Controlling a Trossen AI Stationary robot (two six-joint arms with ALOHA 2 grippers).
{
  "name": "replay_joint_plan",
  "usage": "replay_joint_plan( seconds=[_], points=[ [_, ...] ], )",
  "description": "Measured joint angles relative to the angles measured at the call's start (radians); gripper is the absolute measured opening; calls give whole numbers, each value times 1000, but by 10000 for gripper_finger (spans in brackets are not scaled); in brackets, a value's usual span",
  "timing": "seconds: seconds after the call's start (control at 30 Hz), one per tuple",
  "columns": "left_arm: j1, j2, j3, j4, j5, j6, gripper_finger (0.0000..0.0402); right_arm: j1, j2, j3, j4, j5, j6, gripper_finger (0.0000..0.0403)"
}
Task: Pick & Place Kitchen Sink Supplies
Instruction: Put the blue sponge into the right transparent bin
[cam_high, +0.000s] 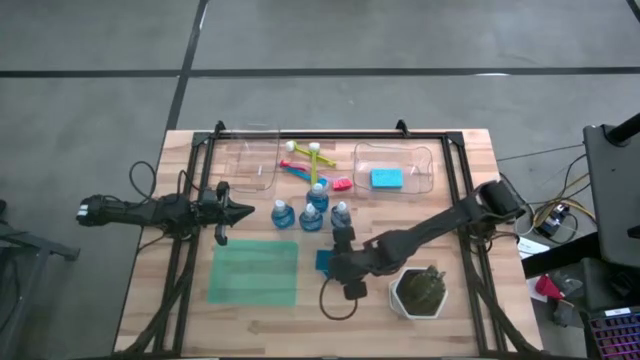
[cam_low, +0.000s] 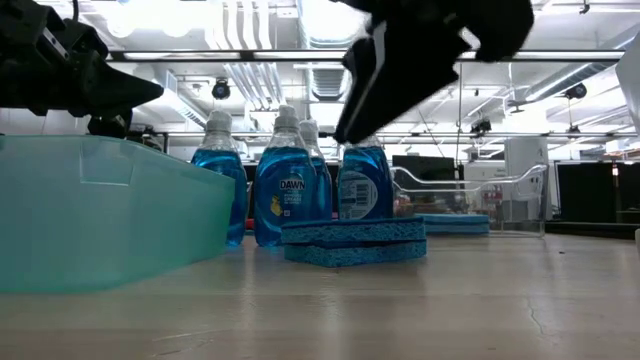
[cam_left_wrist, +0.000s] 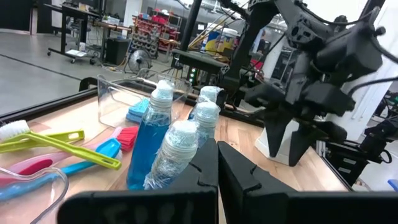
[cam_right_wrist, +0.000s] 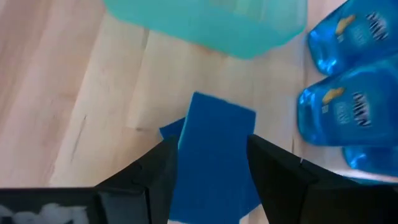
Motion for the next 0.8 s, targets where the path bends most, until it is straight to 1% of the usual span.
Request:
replay_joint_plan(
  seconds=[0.17, 0.5, 0.67, 0.8],
  points=[
    [0, 4, 0, 0, 0, 0, 0, 6, 35, -8, -34, 6, 40, 187],
    [0, 6, 0, 0, 0, 0, 0, 24, 145, 0, -30, 9, 52, 177],
    [0, 6, 0, -1, 0, 0, 0, 25, 142, -1, -31, 17, 76, 169],
    [0, 6, 0, -1, 0, 0, 0, 25, 139, -2, -32, 32, 75, 151]
  ],
)
